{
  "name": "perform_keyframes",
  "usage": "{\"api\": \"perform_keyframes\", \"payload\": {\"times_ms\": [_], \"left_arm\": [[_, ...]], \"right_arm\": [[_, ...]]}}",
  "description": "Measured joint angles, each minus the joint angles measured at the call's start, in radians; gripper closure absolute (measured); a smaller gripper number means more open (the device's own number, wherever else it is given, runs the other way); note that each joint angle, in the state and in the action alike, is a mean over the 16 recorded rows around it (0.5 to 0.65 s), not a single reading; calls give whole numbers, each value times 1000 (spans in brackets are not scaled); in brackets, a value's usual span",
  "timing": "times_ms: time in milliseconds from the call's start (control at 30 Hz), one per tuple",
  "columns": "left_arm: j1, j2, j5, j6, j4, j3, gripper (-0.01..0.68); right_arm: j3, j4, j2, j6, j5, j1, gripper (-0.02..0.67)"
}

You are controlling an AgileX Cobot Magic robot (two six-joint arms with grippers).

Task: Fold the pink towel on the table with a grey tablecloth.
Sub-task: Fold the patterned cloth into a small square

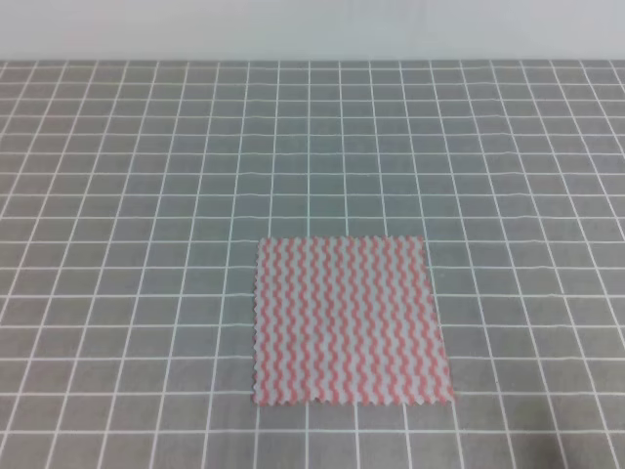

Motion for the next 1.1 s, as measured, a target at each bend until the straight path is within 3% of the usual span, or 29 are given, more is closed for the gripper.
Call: {"api": "perform_keyframes", "payload": {"times_ms": [1100], "left_arm": [[0, -2, 6, -10, -16, -1, 674]], "right_arm": [[3, 0, -5, 0, -3, 0, 666]]}}
